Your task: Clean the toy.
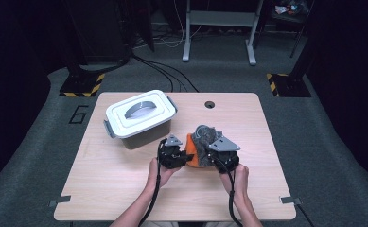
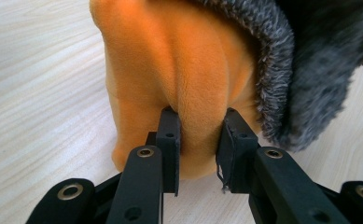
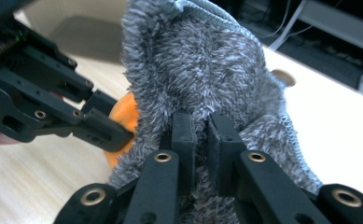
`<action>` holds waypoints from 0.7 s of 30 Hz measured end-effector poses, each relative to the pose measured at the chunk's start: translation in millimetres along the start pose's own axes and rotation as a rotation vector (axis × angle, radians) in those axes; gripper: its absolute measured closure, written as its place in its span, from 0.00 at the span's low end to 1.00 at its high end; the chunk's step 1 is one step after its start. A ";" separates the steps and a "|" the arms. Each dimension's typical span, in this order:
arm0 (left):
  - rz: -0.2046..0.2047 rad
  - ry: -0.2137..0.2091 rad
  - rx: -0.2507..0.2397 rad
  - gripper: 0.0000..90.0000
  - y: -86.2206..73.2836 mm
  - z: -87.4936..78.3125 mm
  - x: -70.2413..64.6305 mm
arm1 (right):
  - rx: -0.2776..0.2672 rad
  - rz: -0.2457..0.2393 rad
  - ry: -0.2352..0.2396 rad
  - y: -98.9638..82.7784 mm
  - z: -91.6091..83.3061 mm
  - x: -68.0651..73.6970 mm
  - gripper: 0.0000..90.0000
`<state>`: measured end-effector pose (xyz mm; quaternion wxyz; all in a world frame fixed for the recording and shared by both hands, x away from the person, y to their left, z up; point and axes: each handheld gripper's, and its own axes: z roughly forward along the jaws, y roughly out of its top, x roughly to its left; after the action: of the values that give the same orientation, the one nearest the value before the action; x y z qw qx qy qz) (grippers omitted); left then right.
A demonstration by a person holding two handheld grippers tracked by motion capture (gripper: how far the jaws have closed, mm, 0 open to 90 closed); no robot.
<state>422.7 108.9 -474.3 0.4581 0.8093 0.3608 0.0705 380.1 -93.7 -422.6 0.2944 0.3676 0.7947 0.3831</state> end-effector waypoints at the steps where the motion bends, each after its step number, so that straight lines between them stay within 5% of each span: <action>1: 0.000 0.000 0.001 0.80 0.1 0.2 -0.5 | 0.006 0.008 -0.006 -0.8 2.7 -0.6 0.82; 4: 0.015 0.005 0.014 0.80 0.6 0.8 -3.1 | 0.040 0.039 -0.023 -3.4 11.4 -4.3 0.61; 8: 0.032 0.008 0.018 0.80 -0.4 2.3 -3.9 | 0.058 0.088 -0.022 -9.5 19.0 -10.3 0.51; 10: 0.031 0.009 0.022 0.80 -0.2 2.8 -4.0 | 0.058 0.118 -0.007 -12.6 22.2 -13.3 0.55; 14: 0.032 0.006 0.004 0.80 -0.3 2.7 -3.3 | 0.039 0.124 0.029 -18.1 22.9 -18.6 0.83; 21: 0.021 0.002 -0.002 0.80 -0.7 2.8 -3.7 | 0.045 0.118 -0.007 -22.8 14.0 -24.6 0.90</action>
<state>420.9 104.8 -475.7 0.4578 0.8124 0.3529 0.0766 396.2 -118.1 -444.3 0.2660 0.4216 0.7790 0.3804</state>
